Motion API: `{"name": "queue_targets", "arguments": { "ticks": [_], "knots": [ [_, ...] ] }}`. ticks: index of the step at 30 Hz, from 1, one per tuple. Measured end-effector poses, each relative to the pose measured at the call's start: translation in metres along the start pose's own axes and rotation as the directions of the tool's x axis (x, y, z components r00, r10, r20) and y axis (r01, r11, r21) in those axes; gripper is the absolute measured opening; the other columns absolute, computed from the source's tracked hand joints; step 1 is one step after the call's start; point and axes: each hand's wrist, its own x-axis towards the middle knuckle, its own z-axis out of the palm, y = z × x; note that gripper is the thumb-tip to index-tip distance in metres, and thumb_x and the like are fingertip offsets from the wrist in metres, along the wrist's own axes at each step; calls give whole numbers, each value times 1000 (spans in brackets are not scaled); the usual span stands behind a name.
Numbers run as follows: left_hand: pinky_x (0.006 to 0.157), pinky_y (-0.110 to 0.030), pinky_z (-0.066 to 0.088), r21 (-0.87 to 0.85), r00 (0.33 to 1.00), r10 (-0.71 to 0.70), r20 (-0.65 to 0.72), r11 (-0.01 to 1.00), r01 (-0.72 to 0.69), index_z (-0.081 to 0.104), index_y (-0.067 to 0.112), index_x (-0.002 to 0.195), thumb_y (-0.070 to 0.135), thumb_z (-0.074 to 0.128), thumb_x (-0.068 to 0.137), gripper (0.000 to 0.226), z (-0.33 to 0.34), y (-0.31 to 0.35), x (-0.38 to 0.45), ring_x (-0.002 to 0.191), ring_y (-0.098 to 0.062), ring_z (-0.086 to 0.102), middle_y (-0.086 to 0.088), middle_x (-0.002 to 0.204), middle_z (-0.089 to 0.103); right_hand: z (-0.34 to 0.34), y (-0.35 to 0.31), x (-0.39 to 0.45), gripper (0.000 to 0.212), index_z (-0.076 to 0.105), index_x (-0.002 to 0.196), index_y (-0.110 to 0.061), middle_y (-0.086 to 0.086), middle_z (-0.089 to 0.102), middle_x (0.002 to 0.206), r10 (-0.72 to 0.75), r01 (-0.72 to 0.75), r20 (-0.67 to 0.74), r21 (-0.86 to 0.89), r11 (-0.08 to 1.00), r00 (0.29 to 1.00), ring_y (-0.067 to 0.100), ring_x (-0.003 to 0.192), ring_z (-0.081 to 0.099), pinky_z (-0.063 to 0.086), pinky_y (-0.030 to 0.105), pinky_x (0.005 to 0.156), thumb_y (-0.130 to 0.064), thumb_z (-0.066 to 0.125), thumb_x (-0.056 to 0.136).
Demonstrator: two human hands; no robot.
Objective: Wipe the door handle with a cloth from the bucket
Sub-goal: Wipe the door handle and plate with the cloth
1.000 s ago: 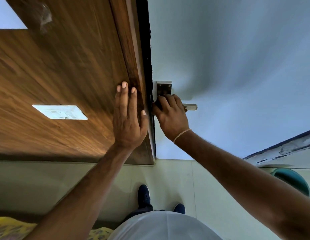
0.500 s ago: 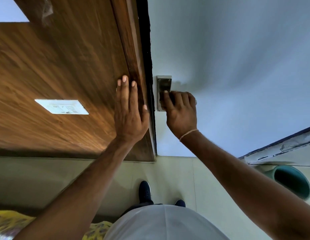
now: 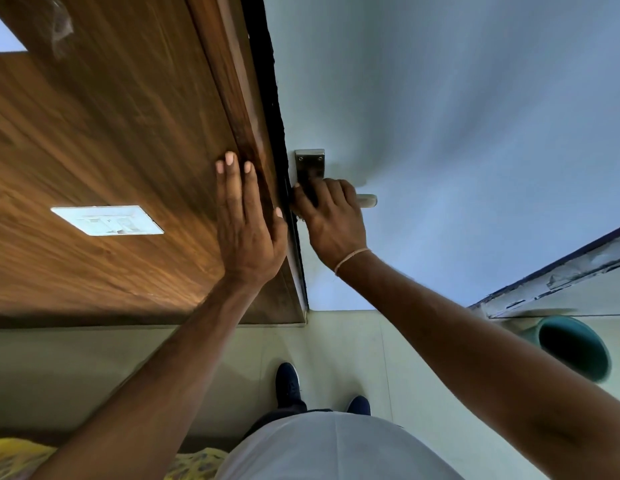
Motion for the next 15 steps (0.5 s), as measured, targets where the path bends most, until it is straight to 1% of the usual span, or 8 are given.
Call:
{"name": "queue_targets", "arguments": {
  "ticks": [3, 6, 8, 9, 11, 12, 13, 15],
  "knots": [
    [132, -57, 28, 8, 1000, -5, 6, 1000, 5, 31, -7, 162, 18, 63, 104, 71, 0, 0, -1, 162, -46, 21, -31, 171, 25, 1, 17, -5, 40, 62, 142, -6, 21, 69, 127, -48, 49, 18, -55, 997, 999, 41, 110, 66, 49, 52, 102, -13, 47, 106],
    [134, -54, 25, 17, 1000, 2, -2, 1000, -2, 32, -8, 161, 16, 63, 103, 71, -2, 0, 0, 162, -46, 21, -31, 170, 26, -3, 42, -11, 42, 63, 140, -4, 18, 72, 123, -43, 45, 24, -89, 995, 999, 39, 106, 68, 49, 49, 99, -12, 56, 99],
    [135, -50, 22, 36, 1000, 7, 1, 999, -7, 32, -7, 162, 15, 64, 103, 71, -2, -1, 1, 162, -45, 21, -30, 171, 25, -7, 48, -15, 45, 65, 137, -6, 15, 72, 122, 24, -20, 38, -88, 996, 999, 38, 106, 67, 46, 47, 100, -15, 60, 94],
    [136, -49, 21, 49, 1000, 7, 8, 999, -8, 31, -6, 163, 16, 64, 103, 72, -3, -2, 1, 163, -44, 20, -29, 171, 24, -8, 45, -16, 46, 66, 136, -8, 14, 72, 122, 79, -76, 34, -77, 994, 996, 37, 107, 67, 45, 46, 101, -16, 62, 91],
    [136, -49, 21, 75, 1000, 12, 27, 997, -14, 27, -2, 165, 18, 64, 103, 74, -5, -5, -1, 164, -40, 17, -27, 173, 23, -9, 27, -16, 47, 67, 133, -8, 13, 71, 122, 203, -201, 23, -57, 978, 979, 37, 110, 64, 42, 47, 105, -19, 66, 87],
    [136, -49, 22, 83, 999, 15, 40, 996, -19, 26, -1, 165, 19, 64, 104, 75, -6, -6, -2, 165, -38, 15, -26, 174, 22, -8, 15, -15, 46, 66, 133, -8, 13, 70, 122, 240, -238, 31, -52, 970, 970, 37, 112, 63, 41, 48, 108, -18, 66, 88],
    [136, -48, 21, 88, 999, 17, 50, 996, -21, 24, 0, 166, 20, 63, 104, 76, -6, -6, -4, 165, -36, 13, -25, 174, 21, -7, 4, -13, 46, 66, 134, -8, 14, 70, 122, 257, -255, 40, -46, 966, 966, 37, 114, 62, 40, 49, 110, -17, 64, 89],
    [136, -46, 20, 101, 998, 18, 64, 995, -25, 23, 1, 167, 21, 62, 104, 76, -7, -7, -6, 165, -35, 12, -24, 175, 21, -2, -2, -8, 44, 66, 134, -8, 15, 71, 121, 237, -236, 39, -23, 971, 971, 38, 112, 63, 42, 51, 110, -15, 63, 91]
  ]
}}
